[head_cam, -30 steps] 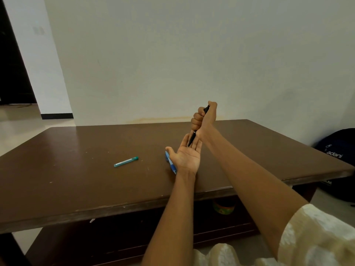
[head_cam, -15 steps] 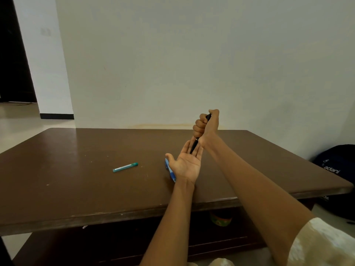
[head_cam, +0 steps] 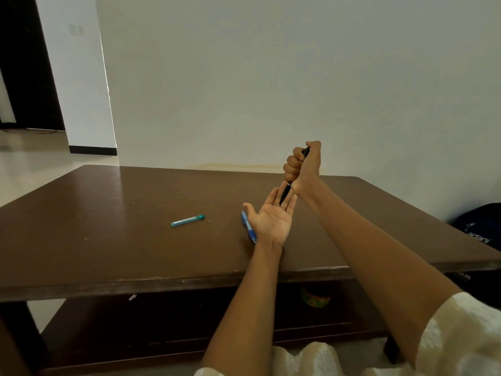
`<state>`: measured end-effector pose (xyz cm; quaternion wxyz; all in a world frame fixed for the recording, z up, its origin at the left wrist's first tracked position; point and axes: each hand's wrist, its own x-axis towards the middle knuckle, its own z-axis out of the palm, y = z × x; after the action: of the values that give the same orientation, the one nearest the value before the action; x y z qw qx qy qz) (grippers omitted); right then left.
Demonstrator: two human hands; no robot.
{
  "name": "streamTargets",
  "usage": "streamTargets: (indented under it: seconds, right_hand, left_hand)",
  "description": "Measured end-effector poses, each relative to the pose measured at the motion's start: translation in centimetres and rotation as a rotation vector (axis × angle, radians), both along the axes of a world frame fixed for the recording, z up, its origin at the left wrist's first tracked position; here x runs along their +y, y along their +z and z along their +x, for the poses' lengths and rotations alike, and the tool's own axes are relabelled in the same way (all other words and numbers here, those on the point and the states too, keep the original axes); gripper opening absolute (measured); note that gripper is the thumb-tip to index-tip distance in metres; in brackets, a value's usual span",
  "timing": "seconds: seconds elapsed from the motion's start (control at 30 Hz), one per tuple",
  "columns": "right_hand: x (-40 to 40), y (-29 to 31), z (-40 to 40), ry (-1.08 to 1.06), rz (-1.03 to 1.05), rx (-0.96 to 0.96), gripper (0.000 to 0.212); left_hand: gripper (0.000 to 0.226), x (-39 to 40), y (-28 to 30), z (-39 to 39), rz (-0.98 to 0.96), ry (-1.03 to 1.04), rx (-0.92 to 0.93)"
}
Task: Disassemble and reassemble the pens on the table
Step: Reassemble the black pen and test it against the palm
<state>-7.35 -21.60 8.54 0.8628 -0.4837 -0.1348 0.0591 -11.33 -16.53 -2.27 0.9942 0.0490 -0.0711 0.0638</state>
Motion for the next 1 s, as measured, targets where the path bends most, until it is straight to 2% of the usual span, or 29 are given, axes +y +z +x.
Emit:
streamTargets:
  seconds: [1.0]
  right_hand:
    - [0.48, -0.70, 0.22, -0.010, 0.023, 0.016, 0.044]
  left_hand:
    - [0.087, 0.02, 0.07, 0.08, 0.054, 0.004, 0.048]
